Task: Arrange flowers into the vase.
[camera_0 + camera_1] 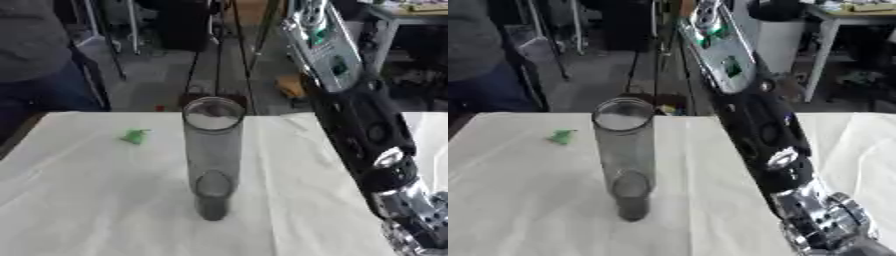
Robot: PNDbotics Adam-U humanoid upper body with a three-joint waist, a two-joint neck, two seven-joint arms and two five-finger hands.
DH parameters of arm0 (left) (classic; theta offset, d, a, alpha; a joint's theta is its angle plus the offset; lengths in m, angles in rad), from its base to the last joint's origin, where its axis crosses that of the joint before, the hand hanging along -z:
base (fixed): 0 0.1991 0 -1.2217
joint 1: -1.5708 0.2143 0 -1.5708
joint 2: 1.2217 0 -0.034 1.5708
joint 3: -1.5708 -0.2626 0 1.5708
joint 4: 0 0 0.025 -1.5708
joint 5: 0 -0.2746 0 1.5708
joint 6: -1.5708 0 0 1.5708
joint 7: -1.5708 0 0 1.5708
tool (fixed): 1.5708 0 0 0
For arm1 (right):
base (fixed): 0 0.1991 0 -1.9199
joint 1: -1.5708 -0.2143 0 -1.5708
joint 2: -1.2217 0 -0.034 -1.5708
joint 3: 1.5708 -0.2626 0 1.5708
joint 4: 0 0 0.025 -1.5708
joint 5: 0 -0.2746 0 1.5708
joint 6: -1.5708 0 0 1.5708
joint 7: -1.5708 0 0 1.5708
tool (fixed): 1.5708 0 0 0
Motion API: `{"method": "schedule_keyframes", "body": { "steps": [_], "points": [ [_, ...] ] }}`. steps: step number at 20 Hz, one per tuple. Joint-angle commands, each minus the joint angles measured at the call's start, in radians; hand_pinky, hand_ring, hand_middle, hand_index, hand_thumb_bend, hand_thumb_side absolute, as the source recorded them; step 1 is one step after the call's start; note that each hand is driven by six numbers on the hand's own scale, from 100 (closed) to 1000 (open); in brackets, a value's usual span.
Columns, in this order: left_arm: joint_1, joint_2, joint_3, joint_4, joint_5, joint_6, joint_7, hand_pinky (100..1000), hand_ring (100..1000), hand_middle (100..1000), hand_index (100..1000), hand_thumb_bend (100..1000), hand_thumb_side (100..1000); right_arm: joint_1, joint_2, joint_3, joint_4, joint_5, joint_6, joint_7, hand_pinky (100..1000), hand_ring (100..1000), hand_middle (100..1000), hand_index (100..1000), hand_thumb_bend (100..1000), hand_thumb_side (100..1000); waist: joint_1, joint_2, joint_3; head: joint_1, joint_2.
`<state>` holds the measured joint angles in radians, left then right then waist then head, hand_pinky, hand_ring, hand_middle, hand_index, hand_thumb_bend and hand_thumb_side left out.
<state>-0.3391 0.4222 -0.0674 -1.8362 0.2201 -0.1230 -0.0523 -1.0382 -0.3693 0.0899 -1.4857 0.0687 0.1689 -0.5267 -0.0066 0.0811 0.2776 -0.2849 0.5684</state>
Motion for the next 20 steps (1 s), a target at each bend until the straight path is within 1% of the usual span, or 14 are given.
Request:
{"method": "schedule_keyframes", "body": {
  "steps": [1,7,14,20],
  "points": [
    [-0.017,0.013,0.006,-0.007,0.003,-0.001,-0.001,564,498,642,702,1000,832,-0.012,0.003,0.005,-0.046,-0.019,0.009,0.004,100,100,100,147,100,951,0.005,-0.010,-0.001,-0.001,-0.011],
    [-0.015,0.013,0.006,-0.003,0.002,-0.002,0.001,564,498,641,702,1000,834,0.001,0.028,0.023,-0.062,-0.031,0.020,0.015,100,100,100,145,100,948,0.004,-0.011,0.001,-0.002,-0.010],
    [-0.016,0.012,0.009,0.003,0.001,-0.003,0.005,563,497,640,701,1000,836,0.025,0.054,0.057,-0.087,-0.062,0.023,0.032,100,100,100,144,100,946,0.001,-0.007,-0.001,0.000,-0.013],
    [-0.017,0.011,0.011,0.004,0.001,-0.005,0.009,563,497,640,701,1000,842,0.039,0.063,0.073,-0.096,-0.060,0.020,0.037,100,100,100,144,100,948,0.001,-0.005,0.004,-0.001,-0.016]
  ]
}}
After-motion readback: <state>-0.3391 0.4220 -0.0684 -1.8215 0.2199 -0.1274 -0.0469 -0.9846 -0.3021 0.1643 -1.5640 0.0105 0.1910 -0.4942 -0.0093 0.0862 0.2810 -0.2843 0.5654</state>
